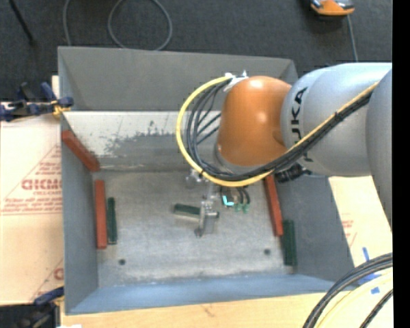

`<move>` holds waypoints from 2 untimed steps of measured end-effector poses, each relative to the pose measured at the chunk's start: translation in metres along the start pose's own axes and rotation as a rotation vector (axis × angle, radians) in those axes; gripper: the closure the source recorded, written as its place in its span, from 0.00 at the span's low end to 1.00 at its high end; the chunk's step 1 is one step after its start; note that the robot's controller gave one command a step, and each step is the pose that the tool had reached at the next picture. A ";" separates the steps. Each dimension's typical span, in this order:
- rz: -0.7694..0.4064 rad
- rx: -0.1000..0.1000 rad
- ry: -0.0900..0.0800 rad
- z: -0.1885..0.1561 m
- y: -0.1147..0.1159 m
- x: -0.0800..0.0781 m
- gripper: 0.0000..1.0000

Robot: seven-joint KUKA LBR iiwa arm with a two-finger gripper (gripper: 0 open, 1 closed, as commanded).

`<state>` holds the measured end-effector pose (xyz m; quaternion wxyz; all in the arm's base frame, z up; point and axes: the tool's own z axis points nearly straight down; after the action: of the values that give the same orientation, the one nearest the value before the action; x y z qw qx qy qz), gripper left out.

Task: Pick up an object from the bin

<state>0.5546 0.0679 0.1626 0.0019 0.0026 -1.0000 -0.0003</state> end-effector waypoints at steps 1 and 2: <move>-0.124 0.002 -0.005 0.093 -0.054 -0.090 0.00; -0.084 -0.002 -0.004 0.091 -0.007 -0.020 0.00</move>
Offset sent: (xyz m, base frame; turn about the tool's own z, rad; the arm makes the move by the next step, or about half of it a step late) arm 0.0886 -0.0502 -0.0926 -0.1285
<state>0.5741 0.0607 0.0713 -0.0003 0.0447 -0.9990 -0.0012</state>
